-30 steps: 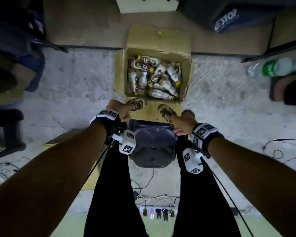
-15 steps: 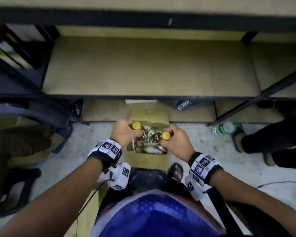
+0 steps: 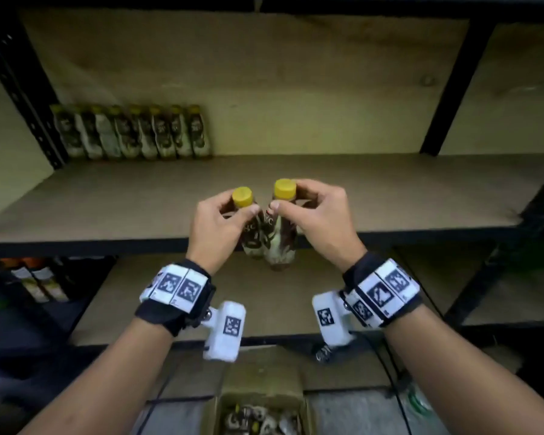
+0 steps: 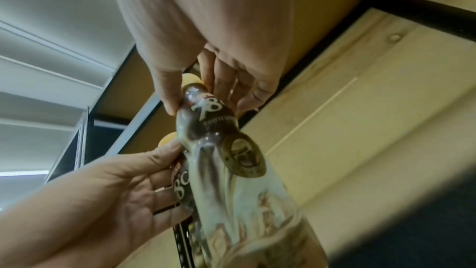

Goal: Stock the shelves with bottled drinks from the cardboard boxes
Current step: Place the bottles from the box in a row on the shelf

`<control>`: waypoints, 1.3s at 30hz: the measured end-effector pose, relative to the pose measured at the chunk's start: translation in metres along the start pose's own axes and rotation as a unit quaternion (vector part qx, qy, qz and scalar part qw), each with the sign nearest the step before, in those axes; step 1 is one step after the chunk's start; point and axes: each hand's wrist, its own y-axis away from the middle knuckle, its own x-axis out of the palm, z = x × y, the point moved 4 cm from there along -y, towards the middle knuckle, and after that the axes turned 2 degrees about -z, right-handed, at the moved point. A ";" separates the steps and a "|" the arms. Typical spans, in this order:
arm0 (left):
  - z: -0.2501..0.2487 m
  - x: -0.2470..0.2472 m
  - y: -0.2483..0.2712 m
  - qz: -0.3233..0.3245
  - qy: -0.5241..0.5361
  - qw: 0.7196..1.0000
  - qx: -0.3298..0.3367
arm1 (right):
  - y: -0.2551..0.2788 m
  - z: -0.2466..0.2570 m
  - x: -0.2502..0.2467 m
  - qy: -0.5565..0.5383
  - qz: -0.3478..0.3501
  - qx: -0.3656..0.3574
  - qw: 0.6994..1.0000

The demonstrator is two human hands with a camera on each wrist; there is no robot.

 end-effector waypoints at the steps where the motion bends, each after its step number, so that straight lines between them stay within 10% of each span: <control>1: -0.013 -0.001 -0.017 -0.022 -0.013 0.999 0.022 | -0.019 0.008 -0.003 0.010 -0.017 -0.012 1.000; 6: -0.025 0.008 -0.077 -0.063 -0.096 0.993 -0.016 | -0.071 -0.004 0.000 0.072 -0.060 0.039 0.995; 15: 0.019 0.039 -0.097 -0.054 -0.124 0.986 -0.096 | -0.105 -0.058 -0.006 0.197 0.091 0.099 0.971; 39: 0.144 -0.029 -0.377 0.088 -0.352 0.929 -0.075 | -0.310 -0.121 0.192 0.317 0.050 0.124 0.939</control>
